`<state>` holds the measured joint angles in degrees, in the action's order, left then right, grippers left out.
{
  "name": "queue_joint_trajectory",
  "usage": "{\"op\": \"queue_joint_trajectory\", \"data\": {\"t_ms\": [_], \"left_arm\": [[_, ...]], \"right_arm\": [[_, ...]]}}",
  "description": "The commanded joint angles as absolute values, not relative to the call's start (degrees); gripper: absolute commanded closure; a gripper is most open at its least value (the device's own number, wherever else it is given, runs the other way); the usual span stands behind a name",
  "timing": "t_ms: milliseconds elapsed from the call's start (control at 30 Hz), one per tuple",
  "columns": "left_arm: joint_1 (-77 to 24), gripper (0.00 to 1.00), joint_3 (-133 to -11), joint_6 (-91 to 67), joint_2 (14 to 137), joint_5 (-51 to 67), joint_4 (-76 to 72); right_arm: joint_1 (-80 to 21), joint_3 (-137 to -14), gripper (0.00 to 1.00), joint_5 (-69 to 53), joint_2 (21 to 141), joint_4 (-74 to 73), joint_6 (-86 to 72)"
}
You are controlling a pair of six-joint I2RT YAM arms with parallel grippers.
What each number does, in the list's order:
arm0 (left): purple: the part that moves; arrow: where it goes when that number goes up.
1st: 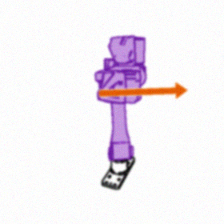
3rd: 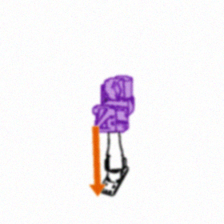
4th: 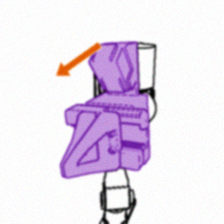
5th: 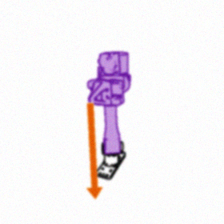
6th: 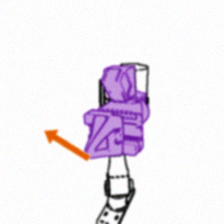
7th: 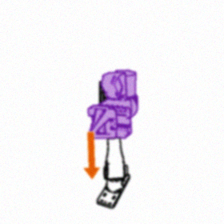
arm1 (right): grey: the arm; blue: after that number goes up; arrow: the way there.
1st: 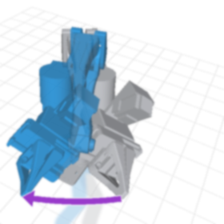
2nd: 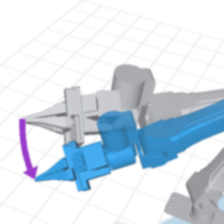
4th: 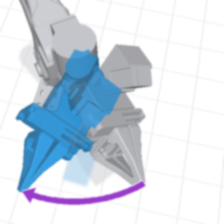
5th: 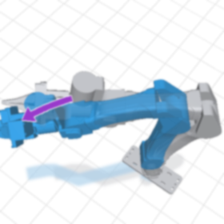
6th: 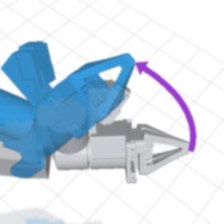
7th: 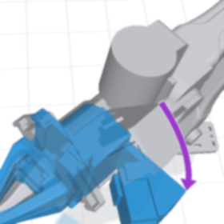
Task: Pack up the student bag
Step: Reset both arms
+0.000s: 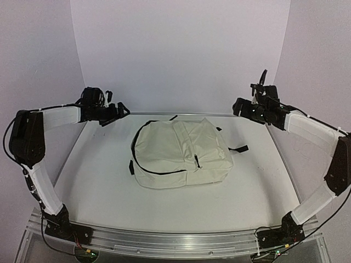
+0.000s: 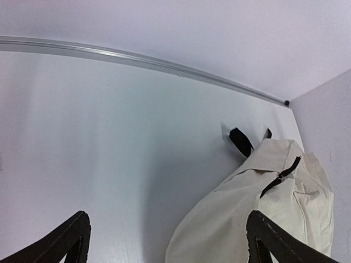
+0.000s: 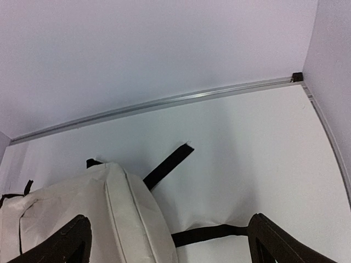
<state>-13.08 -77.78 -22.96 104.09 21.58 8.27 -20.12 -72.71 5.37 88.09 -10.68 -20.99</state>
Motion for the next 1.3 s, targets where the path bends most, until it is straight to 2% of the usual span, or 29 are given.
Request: {"op": "queue_joint_trajectory", "data": {"t_ms": [0, 167, 267, 467, 667, 933, 1267], "left_arm": [[-5.5, 0.0, -70.7, -25.2, 92.4, 16.8, 7.7], [5.4, 0.0, -62.2, -28.7, 83.2, 14.2, 8.4], [5.9, 0.0, -58.8, -26.7, 78.6, 8.1, 7.3], [5.9, 0.0, -40.8, -22.3, 65.8, -9.1, -7.4], [5.9, 0.0, -28.0, -17.5, 61.0, -15.9, -19.9], [5.9, 0.0, -21.1, -16.6, 60.7, -14.5, -23.9], [5.9, 0.0, -20.9, -14.9, 60.3, -14.9, -23.0]], "right_arm": [[-15.3, -68.2, 0.02, 6.2, 81.0, -6.6, -21.0], [-10.3, -60.2, 0.02, 8.4, 72.8, -0.6, -19.8], [-10.1, -54.2, 0.02, 10.8, 67.8, 5.9, -18.0], [-10.1, -34.7, 0.02, 17.2, 56.2, 29.3, -12.6], [-10.1, -15.3, 0.02, 18.4, 53.3, 53.5, -8.9], [-10.0, -12.2, 0.02, 19.0, 55.2, 54.8, -7.8], [-10.1, -12.0, 0.02, 19.9, 55.4, 55.0, -7.8]]}}
